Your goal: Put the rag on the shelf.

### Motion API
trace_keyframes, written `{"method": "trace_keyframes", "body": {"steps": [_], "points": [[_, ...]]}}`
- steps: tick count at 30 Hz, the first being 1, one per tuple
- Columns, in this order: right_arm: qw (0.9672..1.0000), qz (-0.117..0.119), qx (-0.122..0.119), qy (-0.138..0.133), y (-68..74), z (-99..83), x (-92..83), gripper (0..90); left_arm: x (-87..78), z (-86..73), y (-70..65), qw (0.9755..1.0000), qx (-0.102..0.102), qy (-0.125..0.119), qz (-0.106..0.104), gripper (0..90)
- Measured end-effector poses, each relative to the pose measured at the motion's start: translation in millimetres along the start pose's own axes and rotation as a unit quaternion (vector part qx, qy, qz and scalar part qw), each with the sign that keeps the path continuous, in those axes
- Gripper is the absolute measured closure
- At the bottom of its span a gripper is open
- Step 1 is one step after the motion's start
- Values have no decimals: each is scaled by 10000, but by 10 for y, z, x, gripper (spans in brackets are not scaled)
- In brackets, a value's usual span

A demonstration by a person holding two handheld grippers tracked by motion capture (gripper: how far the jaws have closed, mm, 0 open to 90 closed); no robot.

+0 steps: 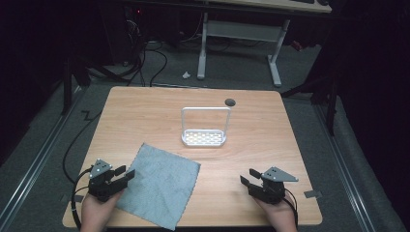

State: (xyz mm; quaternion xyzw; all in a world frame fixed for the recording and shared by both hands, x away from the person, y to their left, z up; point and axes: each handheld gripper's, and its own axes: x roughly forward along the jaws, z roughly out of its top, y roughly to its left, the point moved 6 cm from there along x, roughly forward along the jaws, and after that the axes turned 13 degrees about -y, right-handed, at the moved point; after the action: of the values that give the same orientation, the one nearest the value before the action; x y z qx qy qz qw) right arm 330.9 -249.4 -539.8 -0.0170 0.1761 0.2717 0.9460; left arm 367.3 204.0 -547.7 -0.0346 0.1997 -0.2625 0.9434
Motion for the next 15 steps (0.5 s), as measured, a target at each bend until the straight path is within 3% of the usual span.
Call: {"method": "trace_keyframes", "body": {"steps": [3, 15], "points": [[9999, -21, -138, 36, 8, -24, 22, 512, 5, -20, -1, 10000, -41, -36, -30, 537], [9998, 54, -179, 52, 3, -62, 60, 512, 23, -35, -27, 9998, 67, -168, -102, 523]]}}
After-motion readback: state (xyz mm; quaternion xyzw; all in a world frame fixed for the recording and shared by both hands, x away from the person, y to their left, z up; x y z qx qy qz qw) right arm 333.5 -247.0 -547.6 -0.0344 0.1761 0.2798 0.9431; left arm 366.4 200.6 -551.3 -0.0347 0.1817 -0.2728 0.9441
